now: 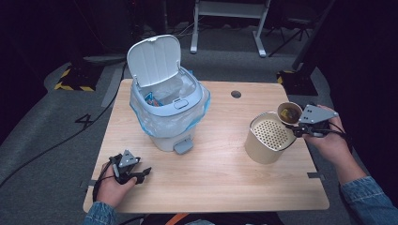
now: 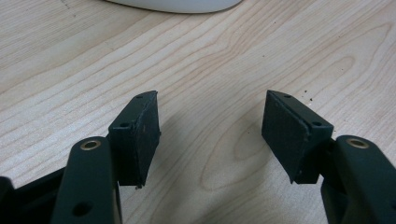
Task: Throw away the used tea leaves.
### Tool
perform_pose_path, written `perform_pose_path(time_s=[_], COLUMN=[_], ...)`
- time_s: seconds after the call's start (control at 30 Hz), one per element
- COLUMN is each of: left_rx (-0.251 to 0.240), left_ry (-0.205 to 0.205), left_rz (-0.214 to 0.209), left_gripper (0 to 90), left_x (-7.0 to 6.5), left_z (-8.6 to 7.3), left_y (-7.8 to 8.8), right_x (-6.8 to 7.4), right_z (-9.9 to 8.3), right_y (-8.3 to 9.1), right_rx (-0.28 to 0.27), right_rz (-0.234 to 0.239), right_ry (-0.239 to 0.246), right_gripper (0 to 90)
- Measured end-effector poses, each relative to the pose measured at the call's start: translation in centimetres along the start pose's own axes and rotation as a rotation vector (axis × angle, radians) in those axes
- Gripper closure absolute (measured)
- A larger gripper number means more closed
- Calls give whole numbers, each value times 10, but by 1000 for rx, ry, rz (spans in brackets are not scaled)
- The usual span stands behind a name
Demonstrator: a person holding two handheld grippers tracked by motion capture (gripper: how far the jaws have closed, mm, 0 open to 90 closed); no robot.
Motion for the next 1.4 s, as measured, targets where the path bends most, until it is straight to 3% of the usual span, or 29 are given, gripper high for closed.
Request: perform_pose_path(time_s=[0.03, 0.07, 0.1, 0.17, 0.2, 0.23, 0.27, 0.37, 0.43, 0.47, 0.53, 0.57, 0.6, 0.63, 0.7, 0.77, 0.8, 0.83, 0.87, 0.93, 1.03, 1.07, 1.1, 1.17, 1.2, 1.23, 1.3, 1.4], left_rx=[0, 0, 0, 0, 0, 0, 0, 0, 1, 1, 0, 0, 0, 0, 0, 0, 0, 0, 0, 0, 0, 0, 0, 0, 0, 1, 0, 1], left_ry=[0, 0, 0, 0, 0, 0, 0, 0, 1, 1, 0, 0, 0, 0, 0, 0, 0, 0, 0, 0, 0, 0, 1, 1, 1, 1, 1, 1], left_rz=[0, 0, 0, 0, 0, 0, 0, 0, 0, 0, 0, 0, 0, 0, 0, 0, 0, 0, 0, 0, -1, -1, -2, -3, -3, -2, -3, -2], left_gripper=[371, 371, 371, 371, 371, 371, 371, 371, 371, 371, 371, 371, 371, 371, 371, 371, 371, 371, 371, 371, 371, 371, 371, 371, 371, 370, 371, 371], left_x=[0, 0, 0, 0, 0, 0, 0, 0, 0, 0, 0, 0, 0, 0, 0, 0, 0, 0, 0, 0, 0, 0, 0, 0, 0, 0, 0, 0], left_z=[0, 0, 0, 0, 0, 0, 0, 0, 0, 0, 0, 0, 0, 0, 0, 0, 0, 0, 0, 0, 0, 0, 0, 0, 0, 0, 0, 0], left_y=[0, 0, 0, 0, 0, 0, 0, 0, 0, 0, 0, 0, 0, 0, 0, 0, 0, 0, 0, 0, 0, 0, 0, 0, 0, 0, 0, 0], right_x=[1, 2, 2, 4, 6, 6, 8, 11, 13, 13, 16, 20, 20, 24, 25, 28, 30, 30, 31, 33, 36, 36, 38, 40, 42, 46, 47, 49], right_z=[0, 0, 0, 0, 0, 0, -1, -1, 0, 0, 1, 3, 3, 4, 4, 5, 6, 6, 8, 10, 13, 13, 14, 14, 14, 16, 17, 19], right_y=[0, 0, 0, 0, 1, 1, 1, 3, 4, 4, 5, 6, 6, 6, 6, 5, 5, 5, 5, 5, 5, 5, 5, 4, 3, 3, 3, 4], right_rx=[-1, 11, 11, 25, 51, 51, 90, 123, 158, 158, 197, 238, 238, 276, 285, 319, 345, 345, 364, 393, 421, 421, 453, 467, 475, 491, 484, 504], right_rz=[-12, -48, -48, -90, -133, -133, -188, -241, -281, -281, -332, -379, -379, -423, -433, -468, -502, -502, -549, -596, -645, -645, -690, -703, -716, -748, -744, -778], right_ry=[28, 95, 95, 172, 253, 253, 333, 412, 490, 490, 587, 686, 686, 779, 801, 867, 928, 928, 994, 1073, 1174, 1174, 1257, 1284, 1326, 1399, 1415, 1458], right_gripper=[346, 348, 348, 349, 351, 351, 352, 353, 353, 353, 353, 353, 353, 354, 354, 354, 354, 354, 354, 354, 354, 354, 352, 352, 352, 352, 352, 354])
Point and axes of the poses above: each handheld gripper's, and its own axes: y roughly backward along the jaws, z roughly out of its top, x roughly to its left, the point moved 4 cm from there along -y, roughly forward along the jaws, and after that the axes turned 7 degrees about x, right-handed, at the moved point
